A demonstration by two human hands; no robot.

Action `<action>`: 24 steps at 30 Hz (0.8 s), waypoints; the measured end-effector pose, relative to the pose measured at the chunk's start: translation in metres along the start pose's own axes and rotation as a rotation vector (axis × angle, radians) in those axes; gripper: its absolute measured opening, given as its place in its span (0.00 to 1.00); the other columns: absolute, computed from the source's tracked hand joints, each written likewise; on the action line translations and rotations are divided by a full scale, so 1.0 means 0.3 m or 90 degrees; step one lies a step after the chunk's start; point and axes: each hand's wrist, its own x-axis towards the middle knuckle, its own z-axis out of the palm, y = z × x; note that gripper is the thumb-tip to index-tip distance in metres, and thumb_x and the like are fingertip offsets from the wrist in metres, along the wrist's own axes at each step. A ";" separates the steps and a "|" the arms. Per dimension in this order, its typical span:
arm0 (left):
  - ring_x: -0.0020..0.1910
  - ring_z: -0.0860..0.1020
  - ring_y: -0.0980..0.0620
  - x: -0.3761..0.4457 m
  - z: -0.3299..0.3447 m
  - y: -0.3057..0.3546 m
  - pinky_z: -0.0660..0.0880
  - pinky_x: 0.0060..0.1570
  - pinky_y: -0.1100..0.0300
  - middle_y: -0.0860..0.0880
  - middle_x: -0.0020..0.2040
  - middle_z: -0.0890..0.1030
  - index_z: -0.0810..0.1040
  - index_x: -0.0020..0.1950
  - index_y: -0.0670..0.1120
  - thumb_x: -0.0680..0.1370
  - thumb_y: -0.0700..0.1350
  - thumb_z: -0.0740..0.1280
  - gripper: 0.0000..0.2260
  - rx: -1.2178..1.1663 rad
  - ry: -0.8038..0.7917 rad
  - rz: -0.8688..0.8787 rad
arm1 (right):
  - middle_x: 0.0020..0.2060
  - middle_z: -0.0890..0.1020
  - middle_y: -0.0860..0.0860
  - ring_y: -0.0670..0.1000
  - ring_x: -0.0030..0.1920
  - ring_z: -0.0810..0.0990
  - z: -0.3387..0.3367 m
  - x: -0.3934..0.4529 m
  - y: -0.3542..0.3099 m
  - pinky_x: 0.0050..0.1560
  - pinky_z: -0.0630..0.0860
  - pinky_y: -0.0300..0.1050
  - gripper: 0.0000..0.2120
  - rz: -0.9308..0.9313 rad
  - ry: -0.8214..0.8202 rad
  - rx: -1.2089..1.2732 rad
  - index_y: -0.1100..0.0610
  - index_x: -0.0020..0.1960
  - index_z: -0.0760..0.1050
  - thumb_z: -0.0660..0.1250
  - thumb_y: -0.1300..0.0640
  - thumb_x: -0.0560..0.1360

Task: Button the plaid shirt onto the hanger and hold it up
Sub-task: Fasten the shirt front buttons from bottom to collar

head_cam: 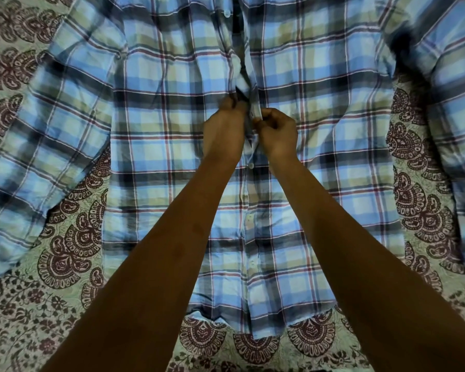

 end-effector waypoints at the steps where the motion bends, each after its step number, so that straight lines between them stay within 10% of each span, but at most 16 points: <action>1: 0.46 0.76 0.48 0.007 0.001 -0.001 0.64 0.35 0.72 0.49 0.46 0.80 0.76 0.57 0.45 0.79 0.44 0.57 0.11 0.016 -0.003 -0.001 | 0.42 0.84 0.53 0.55 0.45 0.82 -0.004 0.003 0.000 0.53 0.79 0.52 0.07 0.005 -0.002 0.009 0.54 0.43 0.79 0.65 0.64 0.73; 24: 0.45 0.82 0.42 0.054 -0.022 0.020 0.81 0.49 0.49 0.39 0.44 0.83 0.78 0.33 0.47 0.73 0.34 0.66 0.11 -0.352 -0.050 -0.263 | 0.41 0.82 0.58 0.54 0.45 0.80 -0.003 -0.027 -0.010 0.54 0.76 0.50 0.10 0.006 -0.037 0.103 0.60 0.44 0.80 0.61 0.60 0.77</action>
